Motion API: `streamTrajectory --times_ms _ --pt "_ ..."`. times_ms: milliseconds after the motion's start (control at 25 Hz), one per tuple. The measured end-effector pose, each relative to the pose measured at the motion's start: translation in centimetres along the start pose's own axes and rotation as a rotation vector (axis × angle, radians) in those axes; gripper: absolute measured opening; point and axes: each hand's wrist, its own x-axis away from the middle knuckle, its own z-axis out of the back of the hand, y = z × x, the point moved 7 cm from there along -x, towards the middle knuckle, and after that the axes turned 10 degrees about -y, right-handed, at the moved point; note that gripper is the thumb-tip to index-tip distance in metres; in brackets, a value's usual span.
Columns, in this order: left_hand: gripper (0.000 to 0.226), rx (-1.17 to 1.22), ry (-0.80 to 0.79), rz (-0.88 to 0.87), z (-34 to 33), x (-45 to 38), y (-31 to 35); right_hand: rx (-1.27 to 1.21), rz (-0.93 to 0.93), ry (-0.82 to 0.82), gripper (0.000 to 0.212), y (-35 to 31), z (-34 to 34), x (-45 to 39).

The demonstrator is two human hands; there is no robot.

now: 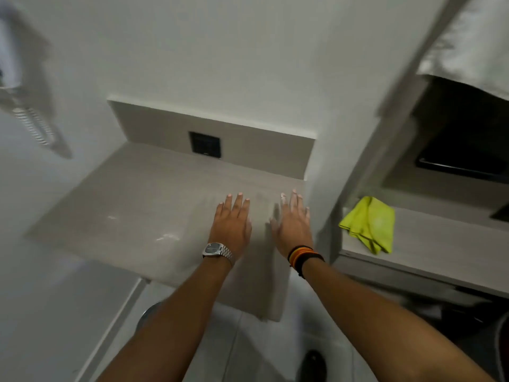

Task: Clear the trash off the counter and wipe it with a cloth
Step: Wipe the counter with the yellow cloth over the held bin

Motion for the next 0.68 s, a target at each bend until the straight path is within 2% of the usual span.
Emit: streamTrajectory --times_ms 160,240,360,520,600,680 --pt "0.051 0.157 -0.071 -0.124 -5.6 -6.0 15.5 0.000 -0.163 0.009 0.062 16.6 2.3 0.4" --pt "0.047 0.298 -0.140 -0.087 -8.0 -7.8 20.9 -0.053 -0.247 0.012 0.055 23.1 3.3 0.7" --pt "0.046 0.492 -0.259 0.043 -11.4 -10.1 25.7 -0.240 -0.393 -0.016 0.051 30.2 3.9 0.6" --pt "0.067 0.606 -0.365 0.145 -14.5 -12.7 27.7 -0.554 -0.640 -0.050 0.052 34.9 2.9 0.0" --pt "0.069 0.544 -0.345 0.181 -15.1 -13.5 27.7 -0.694 -0.713 -0.063 0.049 35.5 1.9 -0.8" --pt "0.064 0.546 -0.348 0.237 -15.2 -13.4 27.4 -0.919 -0.751 -0.115 0.038 34.7 0.7 -1.5"
